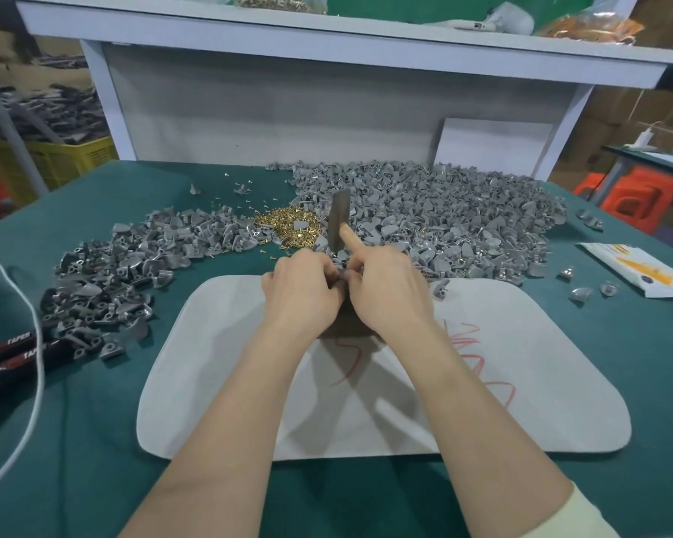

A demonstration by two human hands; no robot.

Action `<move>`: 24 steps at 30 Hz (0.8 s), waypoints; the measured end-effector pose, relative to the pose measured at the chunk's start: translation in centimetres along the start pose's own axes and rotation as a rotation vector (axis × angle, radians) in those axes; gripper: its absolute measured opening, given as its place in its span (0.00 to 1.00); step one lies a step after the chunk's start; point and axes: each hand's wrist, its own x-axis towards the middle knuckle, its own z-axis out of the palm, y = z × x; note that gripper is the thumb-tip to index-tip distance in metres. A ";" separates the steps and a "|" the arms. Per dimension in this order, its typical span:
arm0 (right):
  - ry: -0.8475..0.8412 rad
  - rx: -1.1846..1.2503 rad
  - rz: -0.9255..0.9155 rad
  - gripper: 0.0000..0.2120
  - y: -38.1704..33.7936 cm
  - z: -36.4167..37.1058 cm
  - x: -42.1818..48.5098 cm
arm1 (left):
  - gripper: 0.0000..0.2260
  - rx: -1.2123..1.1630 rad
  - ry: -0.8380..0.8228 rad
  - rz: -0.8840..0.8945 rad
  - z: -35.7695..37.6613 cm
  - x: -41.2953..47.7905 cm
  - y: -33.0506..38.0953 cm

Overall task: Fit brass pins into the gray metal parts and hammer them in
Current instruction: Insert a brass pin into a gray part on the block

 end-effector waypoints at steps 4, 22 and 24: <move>0.016 -0.005 0.010 0.15 0.1 0.2 0.1 | 0.04 0.005 0.010 0.006 0.2 0.0 0.0; -0.007 0.000 0.059 0.12 -0.2 0.0 0.0 | 0.04 0.014 0.021 0.010 0.2 -0.1 0.0; -0.016 0.002 0.067 0.10 -0.1 0.0 0.0 | 0.05 0.013 0.022 0.011 0.2 -0.1 0.0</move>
